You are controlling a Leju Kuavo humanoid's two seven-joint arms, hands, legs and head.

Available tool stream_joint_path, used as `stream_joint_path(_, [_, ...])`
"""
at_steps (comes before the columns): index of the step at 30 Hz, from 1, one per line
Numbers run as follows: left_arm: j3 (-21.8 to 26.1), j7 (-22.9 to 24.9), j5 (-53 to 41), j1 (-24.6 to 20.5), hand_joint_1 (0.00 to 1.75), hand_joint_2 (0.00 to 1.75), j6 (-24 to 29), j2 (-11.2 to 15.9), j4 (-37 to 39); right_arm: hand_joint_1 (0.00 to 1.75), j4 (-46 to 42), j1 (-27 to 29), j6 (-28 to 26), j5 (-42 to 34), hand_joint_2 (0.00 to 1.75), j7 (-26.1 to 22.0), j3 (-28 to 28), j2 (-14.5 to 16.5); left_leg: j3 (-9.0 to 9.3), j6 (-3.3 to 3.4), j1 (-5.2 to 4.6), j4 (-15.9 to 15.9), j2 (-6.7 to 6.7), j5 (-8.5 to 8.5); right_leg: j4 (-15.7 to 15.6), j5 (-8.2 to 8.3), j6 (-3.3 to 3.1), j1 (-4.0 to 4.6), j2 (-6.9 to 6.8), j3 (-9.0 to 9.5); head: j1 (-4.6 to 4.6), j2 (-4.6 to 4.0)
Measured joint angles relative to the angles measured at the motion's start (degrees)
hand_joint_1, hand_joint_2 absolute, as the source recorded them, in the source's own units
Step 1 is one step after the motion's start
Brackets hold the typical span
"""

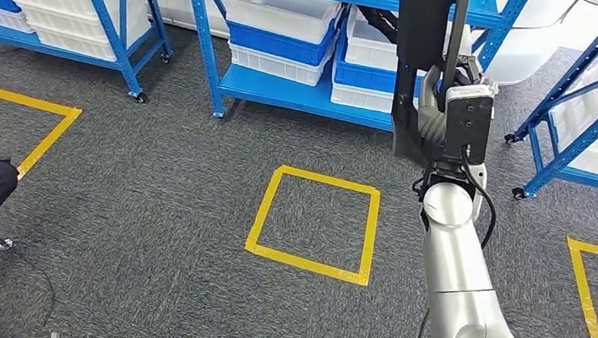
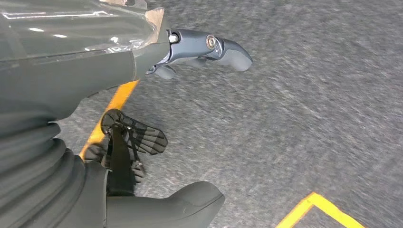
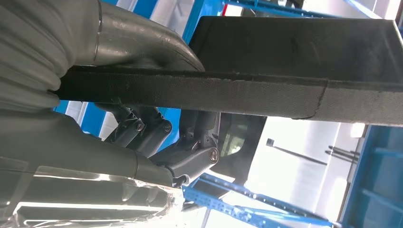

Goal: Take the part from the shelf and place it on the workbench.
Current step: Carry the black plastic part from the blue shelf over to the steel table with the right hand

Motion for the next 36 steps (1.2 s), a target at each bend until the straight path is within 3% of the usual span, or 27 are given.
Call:
stream_joint_path(2, [0.0,0.7,-0.3,0.1,0.00,1.75,0.0,-0.2,0.1,1.75,0.0,0.1,-0.1,0.3,1.75,0.2,0.0,-0.1,-1.84,-0.47,0.30,4.8,0.57,-1.66,0.0,0.11,-0.12,0.10,-0.90,-0.25,-0.07,0.00])
stream_joint_path(3, [0.0,1.0,-0.5,0.1,0.00,1.75,0.0,-0.4,0.2,1.75,0.0,0.2,-0.1,0.6,1.75,0.3,0.0,-0.1,-1.11,-0.59,0.45,4.0,0.79,-0.97,0.0,0.14,-0.15,0.10,-1.36,-0.30,-0.08,0.00])
stream_joint_path(4, [0.0,1.4,-0.7,0.0,0.00,1.75,0.1,-0.5,0.2,1.75,-0.1,0.3,-0.1,0.9,1.75,0.5,0.0,-0.2,0.80,-0.64,0.58,1.0,1.20,0.50,0.1,0.16,-0.17,0.10,-1.82,-0.31,-0.08,0.00])
stream_joint_path(6, [0.0,2.8,-0.9,-0.2,0.00,1.75,0.5,-0.7,0.2,1.75,-0.6,0.4,0.0,1.4,1.75,1.0,0.0,-0.3,5.71,-0.52,0.57,-7.2,3.32,3.14,0.1,0.13,-0.04,0.39,-2.62,-0.31,-0.13,0.00])
stream_joint_path(8, [0.0,4.5,-1.4,-0.3,0.00,1.75,1.6,-0.9,0.2,1.75,-1.5,0.4,0.5,1.9,1.75,1.5,0.0,-0.3,7.81,0.07,0.24,-11.3,4.35,3.95,0.2,0.13,0.48,0.87,-3.37,-0.40,0.12,0.00])
stream_joint_path(10, [0.0,5.6,-1.9,-0.1,0.00,1.75,2.5,-1.1,0.2,1.75,-2.3,0.5,1.0,2.3,1.75,1.9,0.0,-0.3,7.50,0.97,-0.03,-11.6,3.20,4.23,0.1,0.18,1.25,1.15,-4.23,-0.40,0.39,0.00])
stream_joint_path(12, [0.0,7.0,-2.3,0.1,0.00,1.75,3.7,-1.3,0.3,1.75,-3.0,0.6,1.1,2.6,1.75,2.2,0.0,-0.3,7.47,1.94,0.04,-12.0,2.25,4.81,1.3,-0.73,1.71,1.06,-3.51,-1.07,0.42,0.00])
stream_joint_path(15, [0.0,10.6,-2.7,0.5,0.00,1.75,5.8,-1.5,0.4,1.75,-3.8,0.9,1.4,3.2,1.75,2.4,0.0,-0.4,7.30,2.85,0.20,-12.4,1.10,5.37,8.6,-4.45,1.29,0.72,-0.39,-4.41,0.65,0.00])
stream_joint_path(18, [0.0,13.5,-2.7,2.0,0.00,1.75,6.5,-1.5,0.8,1.75,-4.4,2.0,1.5,3.8,1.75,3.2,0.0,-0.7,7.07,2.97,0.15,-12.3,-0.47,5.47,17.4,-7.41,1.48,0.60,0.63,-8.47,0.83,0.00])
stream_joint_path(19, [0.0,14.4,-2.7,2.8,0.00,1.75,6.9,-1.6,0.9,1.75,-4.8,2.6,1.6,4.0,1.75,3.6,0.0,-0.8,7.05,2.95,0.14,-12.3,-1.10,5.51,17.2,-7.02,1.86,0.60,0.74,-8.26,0.86,0.00])
stream_joint_path(20, [0.0,15.2,-2.7,3.5,0.00,1.75,7.3,-1.7,1.0,1.75,-5.2,3.0,1.6,4.0,1.75,3.9,0.0,-0.9,7.05,2.89,0.13,-12.3,-1.74,5.56,14.6,-5.83,2.29,0.54,0.87,-6.95,0.87,0.00])
stream_joint_path(22, [0.0,16.3,-2.8,4.7,0.00,1.75,7.9,-2.0,1.2,1.75,-5.9,3.5,1.7,4.0,1.75,4.2,-0.1,-0.9,6.96,2.61,0.07,-12.1,-2.99,5.68,5.9,-2.66,2.85,0.38,2.06,-2.66,0.94,0.00])
stream_joint_path(24, [0.0,17.0,-2.9,5.1,0.00,1.75,8.4,-2.2,1.3,1.75,-6.5,3.6,1.7,4.0,1.75,4.2,-0.1,-1.0,6.61,2.09,-0.07,-12.0,-4.01,5.83,0.8,-1.01,2.61,0.39,2.91,-0.27,0.97,0.00])
stream_joint_path(26, [0.0,17.4,-2.9,5.4,0.00,1.75,8.8,-2.2,1.3,1.75,-6.9,3.7,1.7,4.0,1.75,4.2,-0.1,-0.9,6.22,1.41,-0.03,-12.1,-4.75,6.12,0.3,-0.66,1.99,0.54,2.36,-0.10,0.98,0.00])
stream_joint_path(27, [0.0,17.6,-2.9,5.6,0.00,1.75,9.0,-2.2,1.3,1.75,-7.0,3.8,1.7,4.1,1.75,4.3,-0.1,-0.8,6.01,1.11,0.08,-11.9,-4.63,6.11,0.2,-0.46,1.67,0.35,1.95,-0.07,0.95,0.00])
stream_joint_path(29, [0.0,17.5,-2.8,6.0,0.00,1.75,9.2,-2.2,1.4,1.75,-7.4,4.0,1.8,4.1,1.75,4.3,-0.2,-0.6,4.81,0.53,0.19,-9.6,-2.58,4.42,0.0,-0.06,0.83,-0.13,1.11,-0.01,0.71,0.00])
stream_joint_path(31, [0.0,16.6,-2.7,6.0,0.00,1.75,9.0,-2.3,1.4,1.75,-7.7,4.3,1.8,4.2,1.75,4.3,-0.3,-0.4,1.79,-0.05,0.30,-2.9,-0.05,0.56,0.0,0.02,0.35,-0.17,0.24,-0.04,0.37,0.00])
stream_joint_path(33, [0.0,15.1,-2.8,6.0,0.00,1.75,8.5,-2.2,1.4,1.75,-7.8,5.0,1.9,4.3,1.75,4.3,-0.4,-0.4,-1.32,-0.54,0.53,3.9,0.60,-2.15,0.0,-0.02,0.30,-0.10,-0.86,-0.11,0.24,0.00])
stream_joint_path(34, [0.0,14.1,-2.9,6.0,0.00,1.75,8.1,-2.2,1.4,1.75,-7.9,5.5,1.9,4.4,1.75,4.4,-0.5,-0.3,-1.59,-0.68,0.64,4.6,0.74,-2.03,0.0,-0.04,0.31,-0.11,-1.44,-0.13,0.22,0.00])
stream_joint_path(35, [0.0,13.2,-2.9,6.0,0.00,1.75,7.8,-2.1,1.4,1.75,-8.0,5.9,1.9,4.6,1.75,4.4,-0.6,-0.3,-0.65,-0.76,0.76,3.0,1.00,-0.91,0.0,-0.06,0.34,-0.13,-2.00,-0.14,0.20,0.00])
stream_joint_path(36, [0.0,12.4,-3.0,6.0,0.00,1.75,7.5,-2.0,1.4,1.75,-8.1,6.3,1.9,4.9,1.75,4.6,-0.7,-0.3,1.45,-0.77,0.85,-0.8,1.69,0.85,0.0,-0.11,0.42,-0.15,-2.51,-0.12,0.21,0.00])
